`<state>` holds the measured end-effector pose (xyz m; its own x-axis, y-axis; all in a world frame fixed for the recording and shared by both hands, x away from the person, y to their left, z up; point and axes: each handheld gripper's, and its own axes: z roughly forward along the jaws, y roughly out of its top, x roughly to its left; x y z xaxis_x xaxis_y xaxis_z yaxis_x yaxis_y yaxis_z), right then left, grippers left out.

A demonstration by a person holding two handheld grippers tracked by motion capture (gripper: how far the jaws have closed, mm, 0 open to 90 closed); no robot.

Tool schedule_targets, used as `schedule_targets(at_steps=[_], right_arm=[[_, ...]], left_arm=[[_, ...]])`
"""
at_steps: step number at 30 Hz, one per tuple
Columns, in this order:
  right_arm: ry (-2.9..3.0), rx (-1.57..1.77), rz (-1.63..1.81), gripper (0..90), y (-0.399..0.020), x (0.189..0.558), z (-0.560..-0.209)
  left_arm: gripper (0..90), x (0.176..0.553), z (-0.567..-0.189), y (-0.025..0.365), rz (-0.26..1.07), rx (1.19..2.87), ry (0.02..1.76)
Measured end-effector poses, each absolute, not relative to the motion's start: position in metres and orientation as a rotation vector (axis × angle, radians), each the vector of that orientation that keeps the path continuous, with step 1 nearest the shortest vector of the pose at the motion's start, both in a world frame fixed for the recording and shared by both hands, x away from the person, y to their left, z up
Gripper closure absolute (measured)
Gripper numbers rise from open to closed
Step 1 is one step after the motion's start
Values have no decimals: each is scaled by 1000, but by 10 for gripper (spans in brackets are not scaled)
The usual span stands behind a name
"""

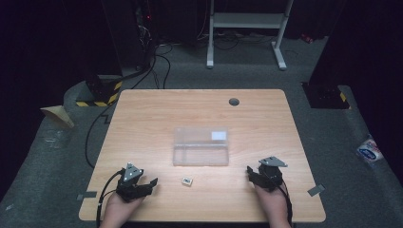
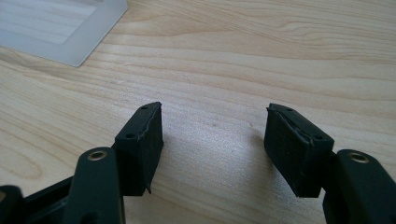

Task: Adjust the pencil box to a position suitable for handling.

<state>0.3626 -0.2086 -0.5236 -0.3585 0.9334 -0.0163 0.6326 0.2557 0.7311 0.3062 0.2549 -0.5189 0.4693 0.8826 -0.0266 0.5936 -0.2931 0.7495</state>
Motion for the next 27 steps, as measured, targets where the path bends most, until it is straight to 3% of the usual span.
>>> schedule_targets(at_steps=[16,27], right_arm=[[2083,1416,890,372,-208,362,-524],[2077,1420,888,374,-207,362,-524]], left_arm=[[304,324,-506,221,487,2063,1105],[322,345,-514,192,390,2004,1077]])
